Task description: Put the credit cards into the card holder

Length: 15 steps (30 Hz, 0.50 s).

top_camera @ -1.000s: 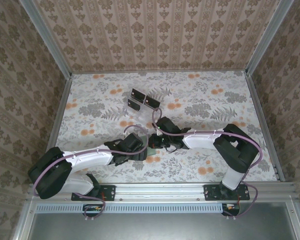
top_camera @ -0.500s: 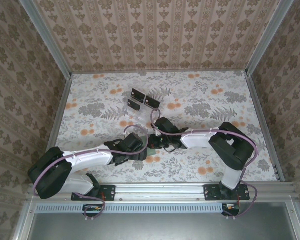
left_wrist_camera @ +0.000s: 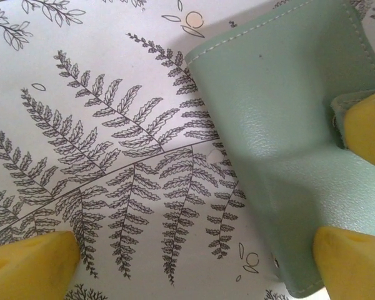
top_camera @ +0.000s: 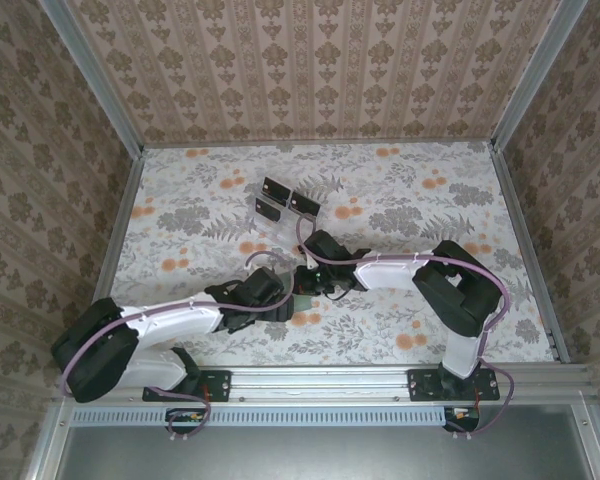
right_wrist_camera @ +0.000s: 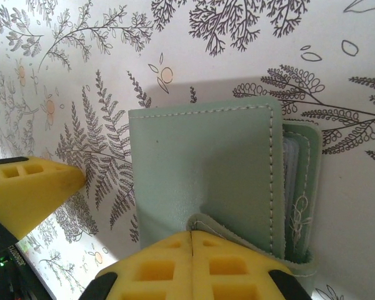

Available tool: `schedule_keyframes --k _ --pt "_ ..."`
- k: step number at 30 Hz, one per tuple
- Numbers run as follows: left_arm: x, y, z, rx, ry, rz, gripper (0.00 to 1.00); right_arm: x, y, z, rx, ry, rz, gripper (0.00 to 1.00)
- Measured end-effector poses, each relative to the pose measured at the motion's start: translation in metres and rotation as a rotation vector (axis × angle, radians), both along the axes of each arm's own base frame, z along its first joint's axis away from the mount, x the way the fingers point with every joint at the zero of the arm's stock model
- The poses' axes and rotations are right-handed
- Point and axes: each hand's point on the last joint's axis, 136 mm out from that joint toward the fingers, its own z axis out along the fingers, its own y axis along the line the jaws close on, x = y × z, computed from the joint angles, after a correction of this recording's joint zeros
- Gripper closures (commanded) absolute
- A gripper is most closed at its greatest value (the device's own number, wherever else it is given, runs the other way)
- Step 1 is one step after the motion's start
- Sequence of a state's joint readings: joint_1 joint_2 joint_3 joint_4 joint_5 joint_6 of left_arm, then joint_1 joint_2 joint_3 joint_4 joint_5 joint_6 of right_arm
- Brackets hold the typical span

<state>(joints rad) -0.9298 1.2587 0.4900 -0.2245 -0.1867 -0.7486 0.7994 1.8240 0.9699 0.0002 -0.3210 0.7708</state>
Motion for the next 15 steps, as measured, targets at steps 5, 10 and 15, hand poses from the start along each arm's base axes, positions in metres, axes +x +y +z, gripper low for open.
schedule_keyframes --k 5,10,15 --pt "-0.004 0.009 0.011 -0.042 -0.027 0.026 0.0 -0.001 -0.001 -0.002 -0.019 0.012 -0.013 1.0" --pt "0.002 0.013 0.043 -0.135 -0.1 0.082 0.0 -0.001 -0.002 -0.003 -0.031 0.018 -0.027 1.0" --pt "0.006 0.022 0.061 -0.191 -0.14 0.134 0.0 -0.001 -0.001 -0.006 -0.054 0.042 -0.035 1.0"
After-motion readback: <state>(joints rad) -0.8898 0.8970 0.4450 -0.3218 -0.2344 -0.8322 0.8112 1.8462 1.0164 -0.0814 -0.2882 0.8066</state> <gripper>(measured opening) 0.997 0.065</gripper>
